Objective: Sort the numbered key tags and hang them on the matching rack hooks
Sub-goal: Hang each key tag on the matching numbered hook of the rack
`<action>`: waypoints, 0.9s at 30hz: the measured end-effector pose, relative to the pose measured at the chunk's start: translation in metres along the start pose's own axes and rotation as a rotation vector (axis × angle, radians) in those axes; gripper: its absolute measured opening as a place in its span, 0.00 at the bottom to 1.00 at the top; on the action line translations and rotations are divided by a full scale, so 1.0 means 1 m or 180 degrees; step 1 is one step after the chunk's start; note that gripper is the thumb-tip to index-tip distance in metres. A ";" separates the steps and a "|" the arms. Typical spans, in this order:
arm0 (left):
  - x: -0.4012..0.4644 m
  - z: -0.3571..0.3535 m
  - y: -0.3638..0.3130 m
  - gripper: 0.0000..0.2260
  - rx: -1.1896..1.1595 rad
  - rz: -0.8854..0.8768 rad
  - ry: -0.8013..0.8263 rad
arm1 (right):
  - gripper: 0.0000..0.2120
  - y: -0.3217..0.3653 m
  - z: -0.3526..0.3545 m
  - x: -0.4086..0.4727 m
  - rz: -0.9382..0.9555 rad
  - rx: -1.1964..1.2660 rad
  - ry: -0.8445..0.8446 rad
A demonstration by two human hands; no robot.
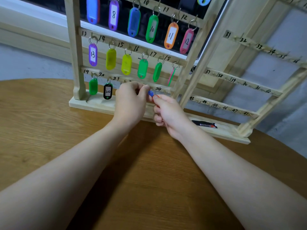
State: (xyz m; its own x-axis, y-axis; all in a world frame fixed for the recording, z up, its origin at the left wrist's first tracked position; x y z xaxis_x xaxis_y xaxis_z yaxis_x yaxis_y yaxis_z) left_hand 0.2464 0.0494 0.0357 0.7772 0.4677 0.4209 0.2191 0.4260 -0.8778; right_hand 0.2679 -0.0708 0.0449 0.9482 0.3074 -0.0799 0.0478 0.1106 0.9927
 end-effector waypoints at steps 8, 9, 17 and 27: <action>0.002 0.000 -0.003 0.15 0.0465 -0.0166 -0.0076 | 0.12 0.000 -0.002 -0.004 -0.0010 -0.0187 -0.0012; 0.002 0.000 -0.003 0.15 0.0519 -0.0173 -0.0083 | 0.12 0.001 -0.002 -0.004 -0.0018 -0.0199 -0.0016; 0.000 -0.002 -0.009 0.14 0.0770 -0.0312 -0.0194 | 0.13 0.001 0.000 -0.001 -0.0053 -0.0272 -0.0057; -0.006 -0.001 -0.007 0.14 0.1130 -0.0268 -0.0159 | 0.16 -0.004 0.009 -0.008 -0.0160 -0.0439 -0.0009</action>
State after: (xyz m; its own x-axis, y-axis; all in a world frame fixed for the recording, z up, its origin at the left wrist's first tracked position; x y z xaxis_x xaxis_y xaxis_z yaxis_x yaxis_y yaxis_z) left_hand 0.2409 0.0434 0.0391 0.7336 0.4529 0.5067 0.0560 0.7028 -0.7092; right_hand 0.2624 -0.0819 0.0428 0.9466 0.2956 -0.1287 0.0517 0.2547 0.9656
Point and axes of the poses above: each hand's wrist, its own x-axis towards the middle knuckle, its own z-axis out of the back of the hand, y = z × x, the point moved 1 cm from there along x, towards the middle knuckle, and after that the axes turned 4 degrees about x, right-handed, at the moved point
